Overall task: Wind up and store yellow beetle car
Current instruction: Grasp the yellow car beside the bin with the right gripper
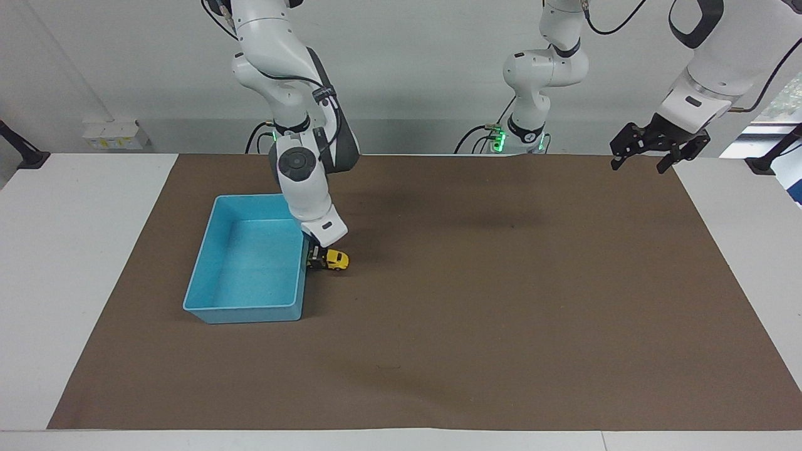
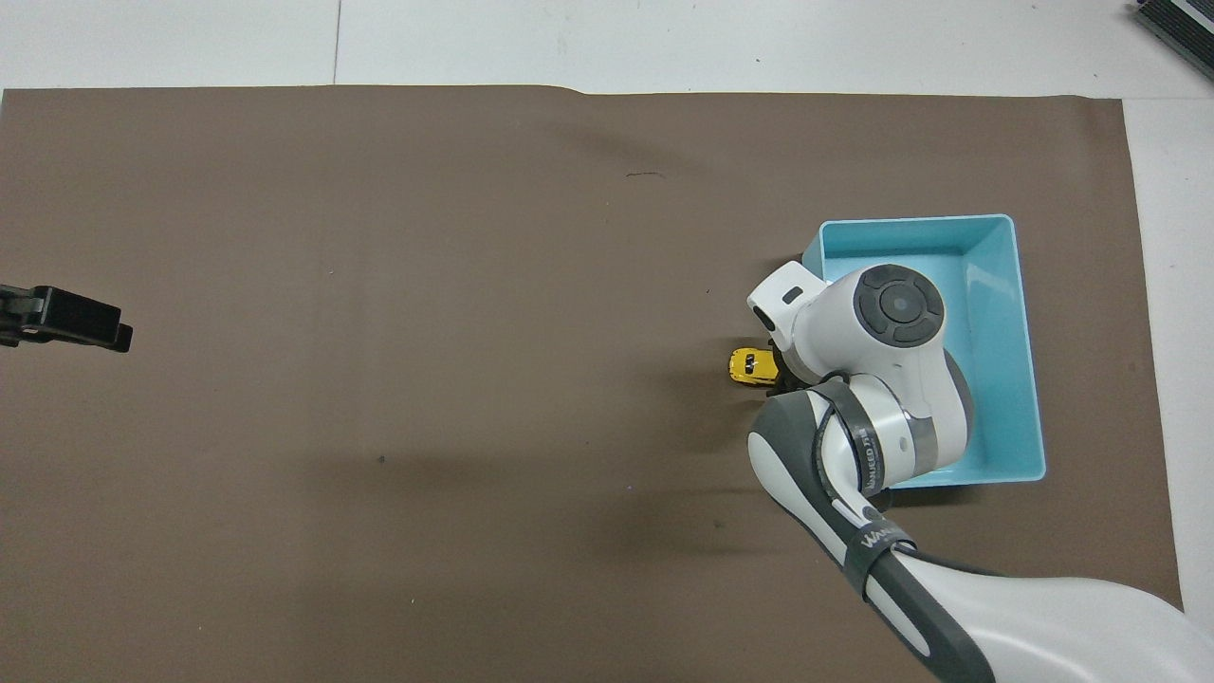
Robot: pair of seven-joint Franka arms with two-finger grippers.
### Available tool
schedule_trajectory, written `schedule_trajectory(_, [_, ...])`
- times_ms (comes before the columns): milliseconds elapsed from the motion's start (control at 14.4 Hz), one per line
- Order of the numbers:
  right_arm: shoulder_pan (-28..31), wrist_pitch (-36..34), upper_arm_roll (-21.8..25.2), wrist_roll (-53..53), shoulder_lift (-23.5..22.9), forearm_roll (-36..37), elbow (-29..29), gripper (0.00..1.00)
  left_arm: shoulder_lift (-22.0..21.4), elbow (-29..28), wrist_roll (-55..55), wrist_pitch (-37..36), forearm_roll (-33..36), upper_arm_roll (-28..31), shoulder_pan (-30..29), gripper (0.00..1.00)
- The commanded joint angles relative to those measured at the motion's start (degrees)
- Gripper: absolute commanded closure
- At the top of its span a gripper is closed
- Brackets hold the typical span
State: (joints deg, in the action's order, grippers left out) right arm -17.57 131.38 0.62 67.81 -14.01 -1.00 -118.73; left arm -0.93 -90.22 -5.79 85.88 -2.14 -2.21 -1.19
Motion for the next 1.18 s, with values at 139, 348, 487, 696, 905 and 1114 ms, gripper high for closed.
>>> schedule_trajectory(139, [0.61,0.72,-0.27,1.63,0.04,0.12,-0.62,0.77,-0.3,0.57,0.08,-1.15,-0.85,-0.43,-0.92,0.0])
schedule_trajectory(348, [0.0,0.02,-0.36,1.01,-0.66,0.03,1.21,0.83,-0.3,0.57,0.08,-1.15,-0.85,-0.43,-0.92,0.0])
schedule_trajectory(487, [-0.44,-0.42,-0.36,0.31,-0.75,-0.4,2.8,0.84,-0.3,0.57,0.08,-1.15,-0.85,-0.51,-0.92,0.0])
schedule_trajectory(696, [-0.62,-4.18,-0.88,-0.66,-0.31,-0.93,5.96,0.85,-0.39,0.57,0.08,-1.15,-0.94,-0.43,-0.92,0.0])
schedule_trajectory(905, [-0.8,-8.84,-1.06,-1.98,0.65,-0.93,9.04,0.86,-0.3,0.57,0.08,-1.15,-0.85,-0.51,-0.92,0.0])
schedule_trajectory(1114, [-0.8,-11.57,-1.06,-2.5,2.93,-1.02,9.66,0.88,-0.3,0.57,0.08,-1.15,-0.85,-0.43,-0.92,0.0])
